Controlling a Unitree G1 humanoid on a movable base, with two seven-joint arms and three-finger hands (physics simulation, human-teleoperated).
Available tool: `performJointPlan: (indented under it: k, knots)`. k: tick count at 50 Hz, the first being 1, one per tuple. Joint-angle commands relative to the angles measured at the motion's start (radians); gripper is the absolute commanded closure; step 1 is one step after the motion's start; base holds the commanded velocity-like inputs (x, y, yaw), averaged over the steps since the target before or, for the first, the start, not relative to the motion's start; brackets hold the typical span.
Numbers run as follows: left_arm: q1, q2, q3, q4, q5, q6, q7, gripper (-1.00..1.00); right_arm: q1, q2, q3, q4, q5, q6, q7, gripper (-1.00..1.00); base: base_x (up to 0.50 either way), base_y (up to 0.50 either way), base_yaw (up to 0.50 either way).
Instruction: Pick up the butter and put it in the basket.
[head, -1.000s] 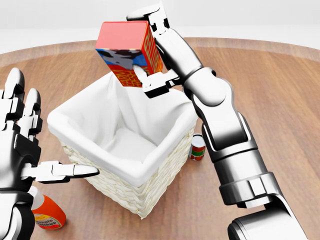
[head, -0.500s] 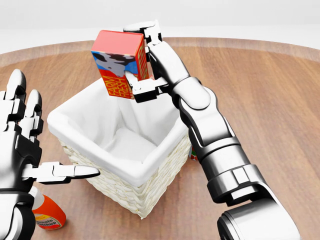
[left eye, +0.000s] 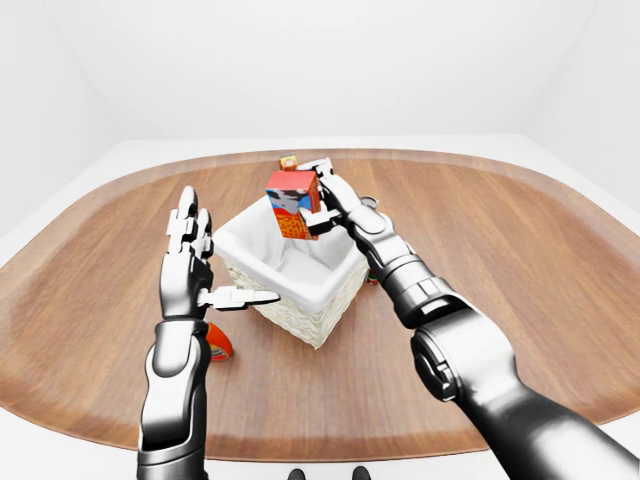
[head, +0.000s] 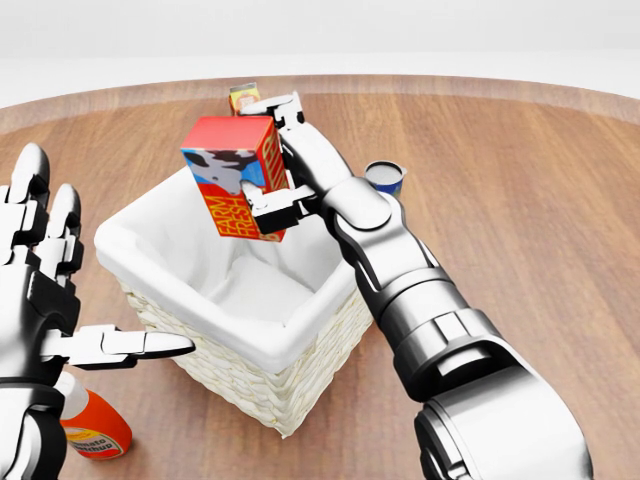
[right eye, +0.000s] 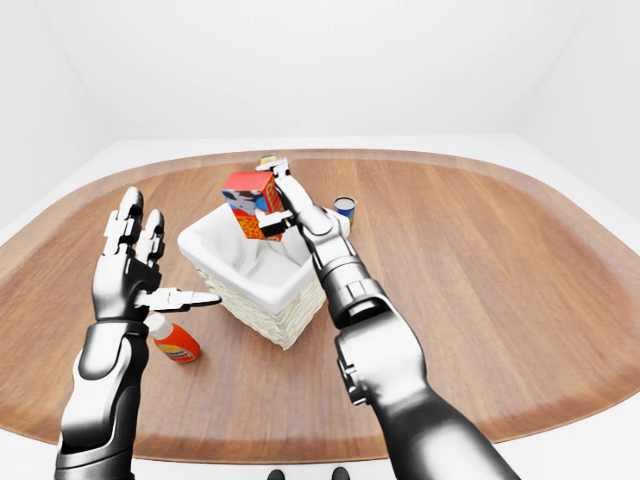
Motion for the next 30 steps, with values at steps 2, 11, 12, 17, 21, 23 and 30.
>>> performJointPlan:
  k: [2,11,12,17,21,23,30]
  knots:
    - [0.000,0.006,0.011,0.014,-0.005,0.000,-0.003,-1.00,-0.055,0.016,-0.059,0.043,0.052,0.000,-0.005,1.00,0.00,0.00,0.00]
    - [0.013,0.001,0.006,0.004,0.000,0.000,0.000,-1.00,-0.054,0.026,-0.062,0.053,0.057,0.000,-0.003,1.00,0.00,0.00,0.00]
    - [0.013,0.001,0.007,0.002,0.001,0.000,0.000,-1.00,-0.053,0.026,-0.062,0.054,0.056,0.000,-0.004,1.00,0.00,0.00,0.00]
    - [0.018,0.000,0.008,-0.005,0.001,0.000,0.001,-1.00,-0.055,0.025,-0.065,0.058,0.056,0.000,-0.011,1.00,0.00,0.00,0.00]
    - [0.020,-0.001,0.008,-0.006,0.002,0.000,0.001,-1.00,-0.053,0.026,-0.065,0.061,0.053,0.000,-0.019,1.00,0.00,0.00,0.00]
    - [0.020,-0.001,0.010,-0.007,0.001,0.000,0.000,-1.00,-0.052,0.026,-0.064,0.062,0.050,0.000,-0.024,1.00,0.00,0.00,0.00]
    - [0.023,-0.001,0.014,-0.006,-0.001,0.000,-0.001,-1.00,-0.050,0.026,-0.064,0.067,0.042,0.000,-0.037,0.36,0.00,0.00,0.00]
